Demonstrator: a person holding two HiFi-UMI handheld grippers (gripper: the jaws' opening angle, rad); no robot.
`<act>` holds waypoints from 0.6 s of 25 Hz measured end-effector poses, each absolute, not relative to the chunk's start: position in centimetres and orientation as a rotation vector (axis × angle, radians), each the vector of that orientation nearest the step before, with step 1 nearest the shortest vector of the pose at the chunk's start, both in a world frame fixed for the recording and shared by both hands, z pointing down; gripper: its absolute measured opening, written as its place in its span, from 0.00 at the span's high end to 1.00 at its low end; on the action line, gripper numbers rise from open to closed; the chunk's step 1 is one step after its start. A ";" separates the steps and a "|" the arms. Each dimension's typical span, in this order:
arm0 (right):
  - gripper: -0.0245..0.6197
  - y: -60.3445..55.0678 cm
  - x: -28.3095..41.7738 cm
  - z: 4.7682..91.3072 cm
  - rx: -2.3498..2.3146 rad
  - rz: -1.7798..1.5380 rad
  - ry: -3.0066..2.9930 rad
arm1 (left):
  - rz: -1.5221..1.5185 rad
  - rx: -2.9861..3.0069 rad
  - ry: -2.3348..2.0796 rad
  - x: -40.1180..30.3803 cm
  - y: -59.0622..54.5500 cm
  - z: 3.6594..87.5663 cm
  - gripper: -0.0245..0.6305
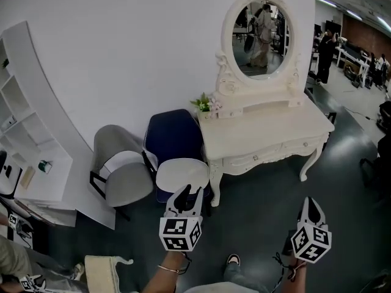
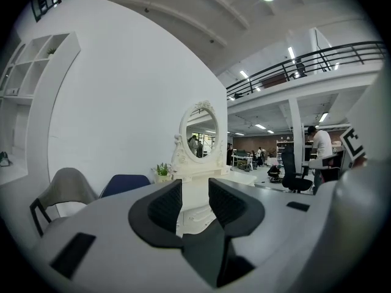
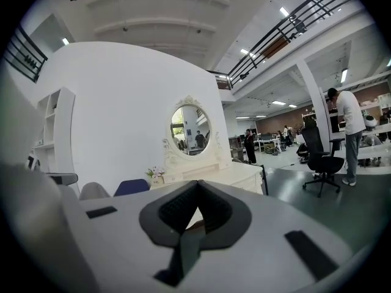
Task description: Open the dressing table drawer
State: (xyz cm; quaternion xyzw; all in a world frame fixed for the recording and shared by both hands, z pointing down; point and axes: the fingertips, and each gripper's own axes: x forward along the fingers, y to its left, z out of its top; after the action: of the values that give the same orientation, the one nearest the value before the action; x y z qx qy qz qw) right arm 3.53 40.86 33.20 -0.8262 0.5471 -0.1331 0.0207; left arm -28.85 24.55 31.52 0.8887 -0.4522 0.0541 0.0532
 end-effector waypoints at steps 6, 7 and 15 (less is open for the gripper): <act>0.95 35.6 8.5 32.3 -2.559 -0.390 1.728 | 0.145 2.671 -1.401 -24.6 19.6 31.6 0.74; 0.95 34.8 9.4 32.3 -2.560 -0.388 1.725 | 0.145 2.671 -1.402 -23.8 18.8 31.7 0.74; 0.95 28.9 14.1 33.1 -2.547 -0.409 1.759 | 0.153 2.660 -1.429 -19.0 12.8 31.9 0.74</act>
State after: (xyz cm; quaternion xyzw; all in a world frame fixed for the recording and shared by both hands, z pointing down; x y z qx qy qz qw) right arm 14.11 28.88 33.09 -0.8157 0.5634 -0.1309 0.0098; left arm -19.04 12.77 31.90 0.8783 -0.4718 0.0507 0.0591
